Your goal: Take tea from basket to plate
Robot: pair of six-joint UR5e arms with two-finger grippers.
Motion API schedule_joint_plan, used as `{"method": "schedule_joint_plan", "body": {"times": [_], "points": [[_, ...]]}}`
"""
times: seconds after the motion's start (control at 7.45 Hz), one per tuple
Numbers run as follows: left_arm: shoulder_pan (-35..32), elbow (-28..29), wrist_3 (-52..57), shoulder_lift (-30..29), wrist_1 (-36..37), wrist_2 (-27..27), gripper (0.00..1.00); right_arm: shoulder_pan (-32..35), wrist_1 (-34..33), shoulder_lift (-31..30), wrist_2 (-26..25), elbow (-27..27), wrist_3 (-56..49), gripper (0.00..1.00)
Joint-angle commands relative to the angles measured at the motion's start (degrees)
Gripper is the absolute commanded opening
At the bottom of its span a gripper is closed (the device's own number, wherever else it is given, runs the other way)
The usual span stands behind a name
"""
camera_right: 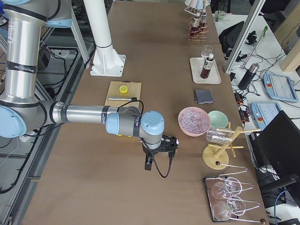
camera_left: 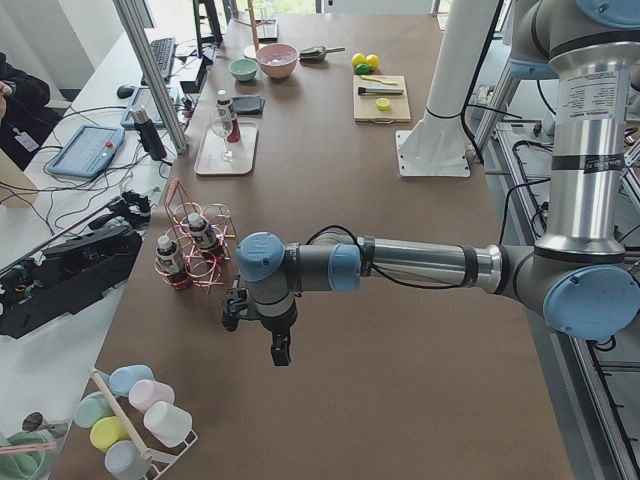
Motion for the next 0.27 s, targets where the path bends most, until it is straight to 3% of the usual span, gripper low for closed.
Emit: {"method": "schedule_joint_plan", "body": {"times": [0.0, 0.13], "points": [[0.0, -0.22, -0.14, 0.06, 0.0, 0.0, 0.98, -2.3, -0.06, 0.91, -2.63, 0.03, 0.38, 1.0], [0.0, -0.13, -0.14, 0.15, 0.0, 0.0, 0.98, -2.3, -0.15, 0.82, -2.1, 0.37, 0.55, 1.0]]}}
